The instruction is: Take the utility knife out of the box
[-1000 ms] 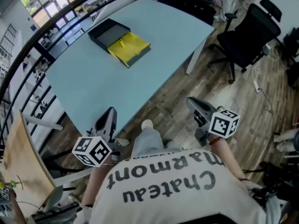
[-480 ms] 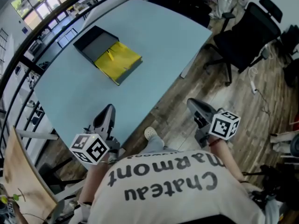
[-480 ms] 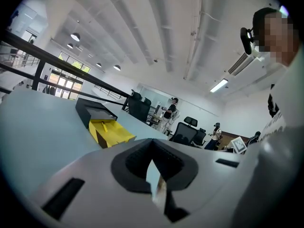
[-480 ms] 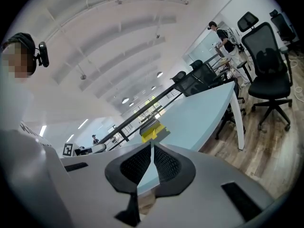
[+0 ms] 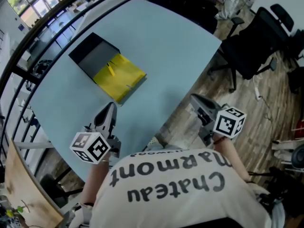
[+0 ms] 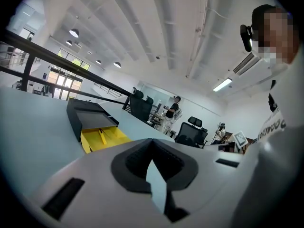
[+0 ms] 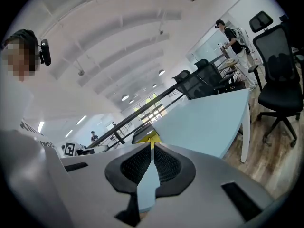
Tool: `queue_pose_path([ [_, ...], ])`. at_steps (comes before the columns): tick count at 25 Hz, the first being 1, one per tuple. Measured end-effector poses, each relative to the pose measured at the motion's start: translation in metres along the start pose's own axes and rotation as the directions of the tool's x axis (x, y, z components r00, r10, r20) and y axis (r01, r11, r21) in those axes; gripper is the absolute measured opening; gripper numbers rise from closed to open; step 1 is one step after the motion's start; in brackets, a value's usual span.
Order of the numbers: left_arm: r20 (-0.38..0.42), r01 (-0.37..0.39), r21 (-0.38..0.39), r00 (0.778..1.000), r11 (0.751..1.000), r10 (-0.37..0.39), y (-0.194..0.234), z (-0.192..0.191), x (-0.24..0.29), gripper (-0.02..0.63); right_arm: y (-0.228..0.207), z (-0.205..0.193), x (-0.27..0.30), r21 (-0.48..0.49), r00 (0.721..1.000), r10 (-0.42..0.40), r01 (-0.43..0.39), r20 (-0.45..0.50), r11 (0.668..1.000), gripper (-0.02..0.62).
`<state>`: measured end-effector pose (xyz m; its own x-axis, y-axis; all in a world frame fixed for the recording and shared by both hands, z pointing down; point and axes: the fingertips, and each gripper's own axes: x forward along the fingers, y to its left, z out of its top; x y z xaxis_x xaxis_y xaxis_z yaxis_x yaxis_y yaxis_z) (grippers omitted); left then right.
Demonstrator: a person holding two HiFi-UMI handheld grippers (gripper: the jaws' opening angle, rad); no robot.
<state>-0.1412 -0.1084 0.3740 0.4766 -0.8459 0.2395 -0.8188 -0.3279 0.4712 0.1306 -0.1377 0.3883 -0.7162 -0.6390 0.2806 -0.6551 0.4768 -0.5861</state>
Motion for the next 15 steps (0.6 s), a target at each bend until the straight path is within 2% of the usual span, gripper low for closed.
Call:
queue_pose_path([
  [4,0.037,-0.021,-0.003,0.999,1.0,0.021,0.02,0.019,0.014,0.003,-0.006,0.013,0.028,-0.032,0.999,0.002,-0.003,-0.037,0.999,0.044],
  [15,0.046,-0.091,-0.051,0.995,0.995,0.093,0.06,0.023,0.022,0.003,-0.015,0.035,0.08,-0.083,0.993,0.024,-0.033,-0.112,0.996,0.044],
])
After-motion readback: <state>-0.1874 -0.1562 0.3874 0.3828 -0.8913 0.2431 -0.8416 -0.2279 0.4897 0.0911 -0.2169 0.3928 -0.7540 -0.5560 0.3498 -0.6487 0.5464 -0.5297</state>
